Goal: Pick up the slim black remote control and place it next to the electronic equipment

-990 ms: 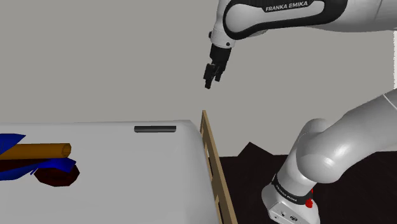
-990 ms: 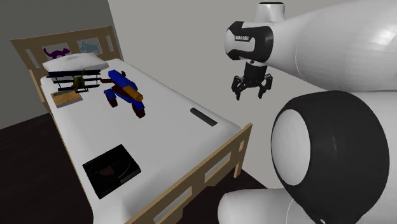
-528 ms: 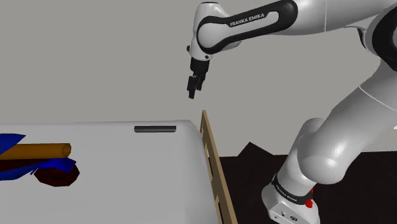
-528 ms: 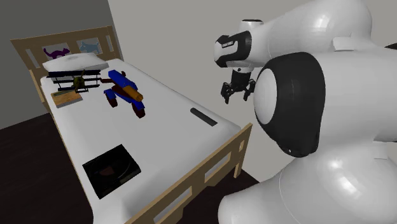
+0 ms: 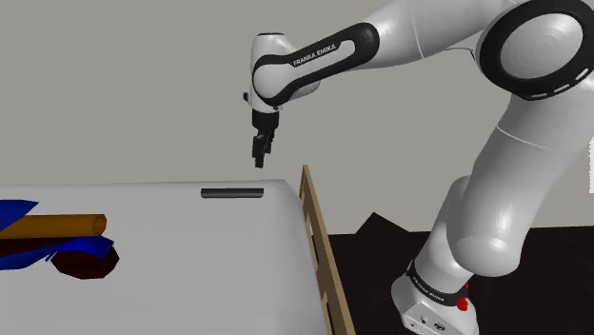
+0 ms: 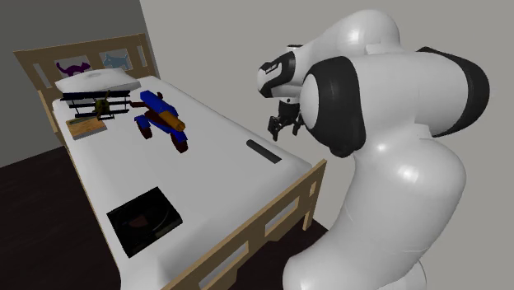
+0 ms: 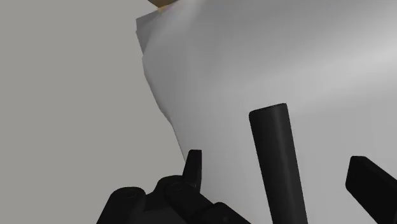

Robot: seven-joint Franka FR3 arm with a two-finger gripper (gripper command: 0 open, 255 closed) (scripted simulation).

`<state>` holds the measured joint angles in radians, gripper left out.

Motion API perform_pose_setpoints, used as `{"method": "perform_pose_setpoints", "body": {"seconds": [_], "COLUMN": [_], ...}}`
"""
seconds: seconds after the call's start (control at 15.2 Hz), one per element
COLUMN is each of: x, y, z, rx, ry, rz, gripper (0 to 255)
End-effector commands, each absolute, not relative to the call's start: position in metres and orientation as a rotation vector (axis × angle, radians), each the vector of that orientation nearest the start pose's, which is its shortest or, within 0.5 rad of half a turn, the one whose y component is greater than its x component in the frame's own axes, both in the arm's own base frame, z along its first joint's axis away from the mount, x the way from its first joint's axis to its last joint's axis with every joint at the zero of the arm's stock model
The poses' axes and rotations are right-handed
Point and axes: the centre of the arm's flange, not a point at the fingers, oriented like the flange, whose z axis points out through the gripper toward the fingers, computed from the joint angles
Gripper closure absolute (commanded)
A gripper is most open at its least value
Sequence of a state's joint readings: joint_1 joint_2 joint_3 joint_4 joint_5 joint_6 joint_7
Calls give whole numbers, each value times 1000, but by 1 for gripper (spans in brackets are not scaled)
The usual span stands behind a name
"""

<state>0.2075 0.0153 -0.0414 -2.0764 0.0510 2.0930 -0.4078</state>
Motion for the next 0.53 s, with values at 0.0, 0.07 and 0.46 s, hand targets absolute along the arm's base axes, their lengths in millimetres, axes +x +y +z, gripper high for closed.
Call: {"method": "perform_pose_setpoints", "body": {"seconds": [0.0,0.07,0.46], "x": [556,562,587], "y": [109,117,161], "z": [404,395,349], "rx": [-2952,-2936,-2857], "ry": [-915,-952,-1121], "rz": [8,17,60], "gripper": [0,0,0]}}
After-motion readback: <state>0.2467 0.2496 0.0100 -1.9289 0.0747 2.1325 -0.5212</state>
